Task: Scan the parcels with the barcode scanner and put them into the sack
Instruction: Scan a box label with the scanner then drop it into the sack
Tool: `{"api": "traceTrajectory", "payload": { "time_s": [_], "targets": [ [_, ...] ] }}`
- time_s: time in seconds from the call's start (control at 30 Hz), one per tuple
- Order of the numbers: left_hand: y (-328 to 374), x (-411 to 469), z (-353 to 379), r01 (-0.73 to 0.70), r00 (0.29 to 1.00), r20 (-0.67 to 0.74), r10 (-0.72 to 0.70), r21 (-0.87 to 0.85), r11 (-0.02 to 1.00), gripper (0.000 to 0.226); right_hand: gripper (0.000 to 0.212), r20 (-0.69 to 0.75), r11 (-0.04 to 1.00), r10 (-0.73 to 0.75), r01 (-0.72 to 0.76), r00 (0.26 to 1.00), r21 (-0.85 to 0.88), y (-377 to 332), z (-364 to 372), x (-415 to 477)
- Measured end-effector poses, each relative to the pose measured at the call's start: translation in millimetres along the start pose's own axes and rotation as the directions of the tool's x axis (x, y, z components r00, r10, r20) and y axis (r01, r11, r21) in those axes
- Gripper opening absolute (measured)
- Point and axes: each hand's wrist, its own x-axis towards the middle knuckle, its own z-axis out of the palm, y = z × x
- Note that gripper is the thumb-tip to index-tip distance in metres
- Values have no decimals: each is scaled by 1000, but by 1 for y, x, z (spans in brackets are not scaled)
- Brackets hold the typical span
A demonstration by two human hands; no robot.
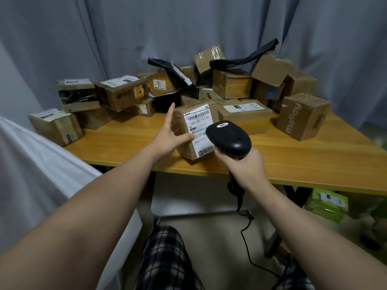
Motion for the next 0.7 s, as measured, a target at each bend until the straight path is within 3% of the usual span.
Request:
{"api": "traceTrajectory", "payload": {
  "time_s": [0.27, 0.47, 0.7],
  "targets": [
    [-7, 4, -1, 18, 997, -68, -20, -40, 999, 104, 35, -20, 996, -84, 84, 996, -9, -7, 5, -6],
    [-7, 5, 0, 16, 998, -64, -19, -45, 999, 104, 24, -8, 996, -85, 85, 996, -18, -1, 6, -6],
    [-6, 3, 1, 0, 998, -60, -3, -37, 999, 104, 36, -13, 993, -113, 113, 994, -24, -3, 3, -9]
  ]
}}
